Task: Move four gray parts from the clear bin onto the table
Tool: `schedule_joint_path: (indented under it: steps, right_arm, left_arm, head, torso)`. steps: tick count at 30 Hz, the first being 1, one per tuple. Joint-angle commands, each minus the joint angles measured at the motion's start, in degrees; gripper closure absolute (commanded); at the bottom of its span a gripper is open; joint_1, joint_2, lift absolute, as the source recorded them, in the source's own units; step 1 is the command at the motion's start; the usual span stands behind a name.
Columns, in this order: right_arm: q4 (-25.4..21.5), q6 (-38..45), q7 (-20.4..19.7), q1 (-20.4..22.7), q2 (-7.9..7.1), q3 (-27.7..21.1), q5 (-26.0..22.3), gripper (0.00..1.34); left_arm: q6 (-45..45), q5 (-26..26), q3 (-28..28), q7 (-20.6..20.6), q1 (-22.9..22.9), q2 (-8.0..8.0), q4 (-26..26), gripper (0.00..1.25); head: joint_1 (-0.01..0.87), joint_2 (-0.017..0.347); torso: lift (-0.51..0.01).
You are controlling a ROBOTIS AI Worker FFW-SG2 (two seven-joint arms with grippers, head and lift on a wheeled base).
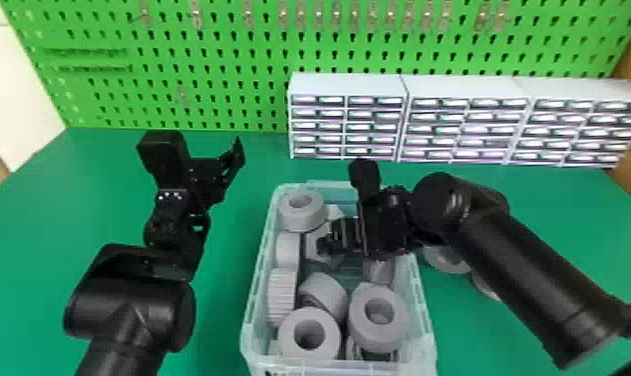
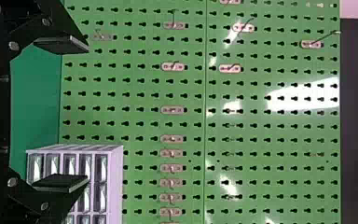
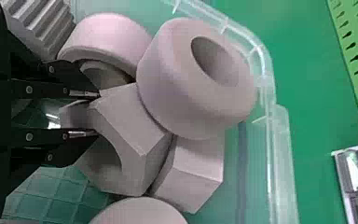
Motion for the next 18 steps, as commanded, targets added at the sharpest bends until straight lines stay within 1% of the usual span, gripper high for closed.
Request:
schedule_joint_path:
  steps: [1, 10, 18]
  right_arm:
    - [-2.69, 0.33, -0.02, 0.11, -0.17, 0.0, 0.08, 1.01]
    - [-6.82, 2.44, -0.02, 0.02, -0.26, -0.88, 0.96, 1.01]
    - [-11.04, 5.87, -0.11, 0.02, -0.26, -2.99, 2.1, 1.01]
  left_arm:
    - [-0.01, 0.0, 0.15, 0.0, 0.11, 0.0, 0.0, 0.28]
    - [-0.01, 0.0, 0.24, 0.0, 0.28, 0.0, 0.0, 0.28]
    - [-0.01, 0.0, 0.5, 0.0, 0.63, 0.0, 0.0, 0.28]
  head:
    - [0.693, 0.072]
    - [0.693, 0.072]
    - [0.693, 0.072]
  torso:
    - [-0.052]
    - [-0.052]
    - [-0.052]
